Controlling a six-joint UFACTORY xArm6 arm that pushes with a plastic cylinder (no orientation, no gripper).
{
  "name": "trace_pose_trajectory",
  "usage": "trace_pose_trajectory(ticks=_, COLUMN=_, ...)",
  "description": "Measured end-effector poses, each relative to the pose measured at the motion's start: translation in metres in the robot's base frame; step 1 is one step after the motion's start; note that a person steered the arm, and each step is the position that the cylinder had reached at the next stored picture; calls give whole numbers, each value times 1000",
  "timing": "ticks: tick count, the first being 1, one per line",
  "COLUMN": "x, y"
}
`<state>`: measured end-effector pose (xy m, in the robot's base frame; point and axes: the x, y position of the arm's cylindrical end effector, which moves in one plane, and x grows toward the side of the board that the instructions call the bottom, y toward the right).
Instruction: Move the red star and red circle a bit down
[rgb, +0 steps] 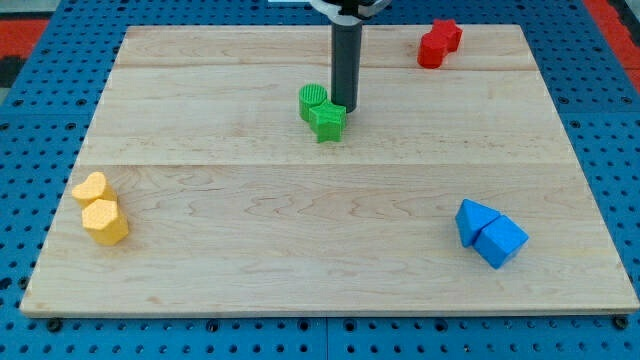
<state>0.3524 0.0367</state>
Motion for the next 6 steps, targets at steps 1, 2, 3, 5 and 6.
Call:
trace_pose_trajectory(ticks=1, x=0, y=64)
trace_pose_trajectory(ticks=2, x=-2, y=117)
trace_pose_trajectory(ticks=3, x=0, y=141)
trace_pose_trajectory(ticks=5, x=-51, y=219)
trace_pose_trajectory(ticks=6, x=-87, y=208)
